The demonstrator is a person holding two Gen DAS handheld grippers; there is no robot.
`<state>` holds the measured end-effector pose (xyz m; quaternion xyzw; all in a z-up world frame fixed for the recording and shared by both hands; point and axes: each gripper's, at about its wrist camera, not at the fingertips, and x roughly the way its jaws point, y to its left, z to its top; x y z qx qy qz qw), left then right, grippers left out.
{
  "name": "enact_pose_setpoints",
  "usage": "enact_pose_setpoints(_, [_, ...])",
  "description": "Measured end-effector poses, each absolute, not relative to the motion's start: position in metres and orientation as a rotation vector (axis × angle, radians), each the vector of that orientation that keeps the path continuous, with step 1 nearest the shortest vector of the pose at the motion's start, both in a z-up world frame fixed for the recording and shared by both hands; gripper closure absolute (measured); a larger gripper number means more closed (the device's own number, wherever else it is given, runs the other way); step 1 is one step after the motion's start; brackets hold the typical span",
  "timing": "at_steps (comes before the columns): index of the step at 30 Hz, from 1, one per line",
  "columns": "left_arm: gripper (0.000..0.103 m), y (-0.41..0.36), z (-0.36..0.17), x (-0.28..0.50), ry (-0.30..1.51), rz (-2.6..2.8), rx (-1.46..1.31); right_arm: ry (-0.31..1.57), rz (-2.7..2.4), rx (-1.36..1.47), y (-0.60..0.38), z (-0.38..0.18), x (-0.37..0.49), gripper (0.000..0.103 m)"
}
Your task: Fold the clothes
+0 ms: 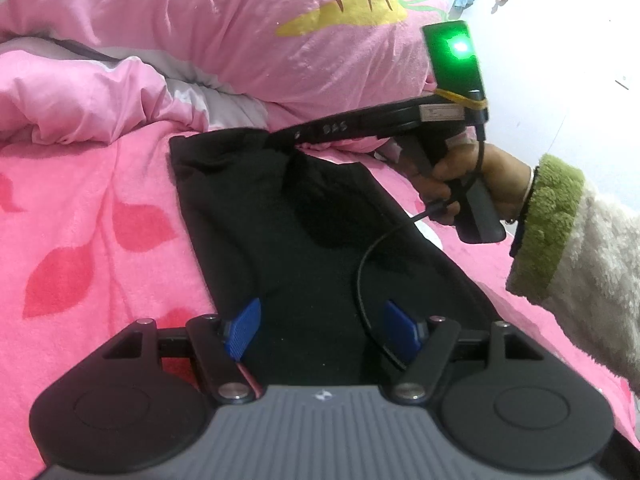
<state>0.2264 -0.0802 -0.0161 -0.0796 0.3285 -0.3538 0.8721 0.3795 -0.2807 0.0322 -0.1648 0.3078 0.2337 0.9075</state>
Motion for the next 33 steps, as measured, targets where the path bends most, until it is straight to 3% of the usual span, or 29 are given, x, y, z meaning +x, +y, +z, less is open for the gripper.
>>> enact_pose_setpoints(8, [0.033, -0.08, -0.016, 0.226, 0.686, -0.74, -0.165, 0.538, 0.411, -0.259, -0.29, 0.031, 0.384, 0.099])
enact_pose_setpoints(16, [0.032, -0.081, -0.016, 0.225, 0.689, -0.744, -0.172, 0.625, 0.219, -0.209, -0.3, 0.002, 0.424, 0.1])
enact_pose_setpoints(21, [0.032, -0.082, -0.016, 0.225, 0.689, -0.744, -0.168, 0.543, 0.252, -0.101, -0.31, 0.033, 0.407, 0.096])
enact_pose_setpoints(25, [0.032, -0.083, -0.017, 0.224, 0.69, -0.743, -0.17, 0.561, 0.409, -0.15, -0.291, 0.046, 0.389, 0.077])
enact_pose_setpoints(33, [0.032, -0.084, -0.017, 0.224, 0.69, -0.744, -0.172, 0.695, 0.466, -0.425, -0.225, 0.015, 0.394, 0.077])
